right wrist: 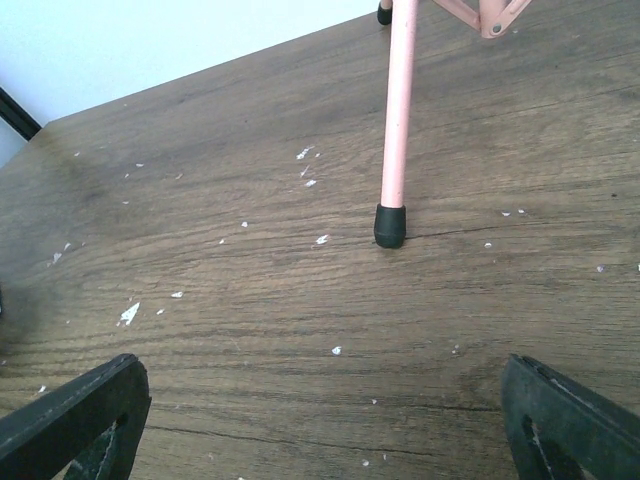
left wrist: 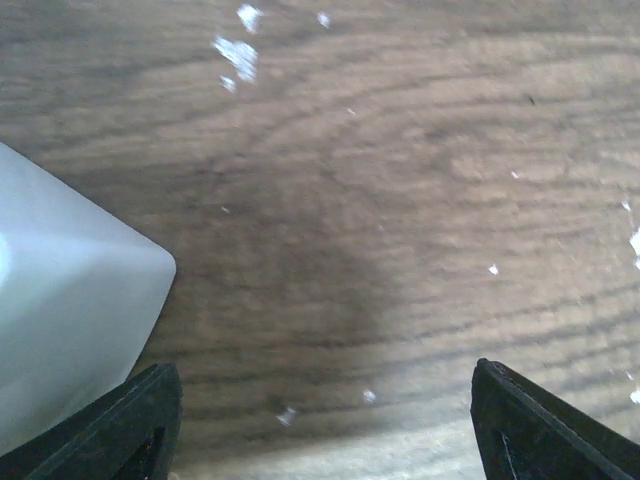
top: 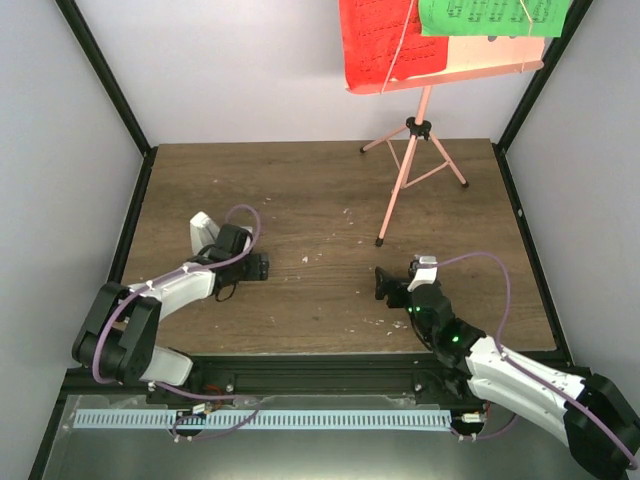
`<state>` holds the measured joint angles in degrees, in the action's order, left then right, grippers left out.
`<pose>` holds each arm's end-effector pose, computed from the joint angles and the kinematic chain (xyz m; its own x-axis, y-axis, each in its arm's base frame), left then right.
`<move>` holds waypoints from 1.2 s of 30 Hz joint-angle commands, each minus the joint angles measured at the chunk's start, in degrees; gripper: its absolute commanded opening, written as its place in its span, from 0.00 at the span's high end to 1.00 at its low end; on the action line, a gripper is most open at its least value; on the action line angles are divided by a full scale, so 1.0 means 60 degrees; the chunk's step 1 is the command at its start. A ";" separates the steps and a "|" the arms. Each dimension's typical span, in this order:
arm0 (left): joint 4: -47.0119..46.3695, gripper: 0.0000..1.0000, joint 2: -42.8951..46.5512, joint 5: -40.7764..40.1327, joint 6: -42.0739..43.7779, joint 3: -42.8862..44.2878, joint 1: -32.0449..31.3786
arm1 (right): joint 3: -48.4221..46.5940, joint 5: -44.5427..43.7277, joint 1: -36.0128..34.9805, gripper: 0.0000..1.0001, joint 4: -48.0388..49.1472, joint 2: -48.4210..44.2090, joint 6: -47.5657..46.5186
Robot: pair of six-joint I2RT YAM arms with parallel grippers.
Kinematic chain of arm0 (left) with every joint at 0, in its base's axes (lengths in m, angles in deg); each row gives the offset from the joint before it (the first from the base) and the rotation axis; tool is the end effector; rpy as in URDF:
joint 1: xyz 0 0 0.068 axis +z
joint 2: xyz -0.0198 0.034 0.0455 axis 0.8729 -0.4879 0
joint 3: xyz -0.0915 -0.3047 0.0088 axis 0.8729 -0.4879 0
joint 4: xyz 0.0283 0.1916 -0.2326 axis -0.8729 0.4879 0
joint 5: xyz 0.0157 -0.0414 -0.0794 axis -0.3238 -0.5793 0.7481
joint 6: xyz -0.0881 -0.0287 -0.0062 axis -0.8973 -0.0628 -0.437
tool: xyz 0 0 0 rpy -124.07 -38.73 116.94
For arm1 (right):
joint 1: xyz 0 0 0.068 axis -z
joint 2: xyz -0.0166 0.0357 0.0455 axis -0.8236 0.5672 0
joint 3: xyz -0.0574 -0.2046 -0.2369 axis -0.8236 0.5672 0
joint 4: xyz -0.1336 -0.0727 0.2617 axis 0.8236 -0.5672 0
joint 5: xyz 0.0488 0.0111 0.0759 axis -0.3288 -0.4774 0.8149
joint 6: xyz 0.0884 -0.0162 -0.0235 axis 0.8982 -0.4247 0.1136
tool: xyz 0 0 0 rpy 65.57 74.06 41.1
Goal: Pack up the instrument practice props
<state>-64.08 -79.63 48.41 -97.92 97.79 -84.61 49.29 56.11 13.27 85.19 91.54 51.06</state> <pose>0.2792 -0.1226 0.1251 -0.8472 0.0313 -0.5304 0.1417 0.9754 -0.1689 0.1704 0.1111 0.1514 -0.4004 0.2740 -0.8744 -0.1723 0.9147 0.3656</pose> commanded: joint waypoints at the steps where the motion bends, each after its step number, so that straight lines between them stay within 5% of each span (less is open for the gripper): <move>1: -0.0661 0.20 -0.0230 0.0259 0.0205 0.0260 0.0870 | 0.0010 -0.0249 0.0027 0.03 -0.0192 -0.0184 0.0193; 12: -0.1244 0.20 -0.1002 0.1393 -0.0205 0.0980 0.3169 | 0.0003 -0.0247 0.0027 0.03 -0.0517 -0.0535 0.0280; 22: -0.0032 0.18 0.0828 0.2662 0.0332 0.2036 0.2695 | -0.1071 0.0218 0.0388 0.00 -0.0013 -0.0150 -0.0766; 30: 0.2541 0.13 0.2704 0.6155 0.0006 0.5073 0.2367 | -0.4022 0.4597 0.3976 0.00 0.1208 0.2119 -0.2261; 34: 0.3731 0.10 0.3353 0.6255 0.0883 0.5877 0.2831 | -0.5240 0.6764 0.5607 0.00 0.2912 0.3872 -0.1990; 36: 0.4107 0.10 0.3727 0.5215 0.1410 0.5555 0.3036 | -0.6069 0.7677 0.6388 0.00 0.3674 0.4864 -0.1616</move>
<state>-49.89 -59.81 82.13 -95.36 132.42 -68.83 19.89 86.43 44.52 96.56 112.74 40.11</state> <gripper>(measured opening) 0.899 0.997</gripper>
